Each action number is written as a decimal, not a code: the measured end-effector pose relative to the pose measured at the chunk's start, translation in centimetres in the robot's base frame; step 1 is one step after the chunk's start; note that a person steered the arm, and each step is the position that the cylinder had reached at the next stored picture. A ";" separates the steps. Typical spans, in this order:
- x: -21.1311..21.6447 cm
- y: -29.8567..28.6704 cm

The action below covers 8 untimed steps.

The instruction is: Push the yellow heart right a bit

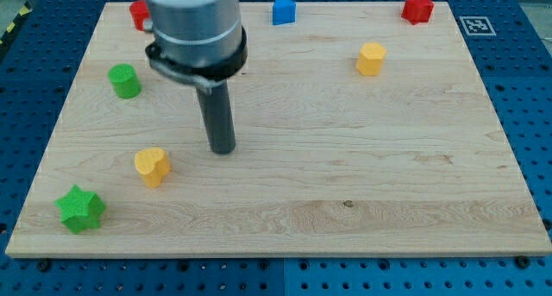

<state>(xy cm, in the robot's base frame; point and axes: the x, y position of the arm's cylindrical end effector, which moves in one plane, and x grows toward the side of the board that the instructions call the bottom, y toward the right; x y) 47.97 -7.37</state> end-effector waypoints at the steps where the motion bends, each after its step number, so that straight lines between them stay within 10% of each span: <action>1: -0.6 -0.2; 4: -3.1 -10.7; 8: 3.7 -16.9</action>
<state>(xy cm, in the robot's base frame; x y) 51.68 -24.31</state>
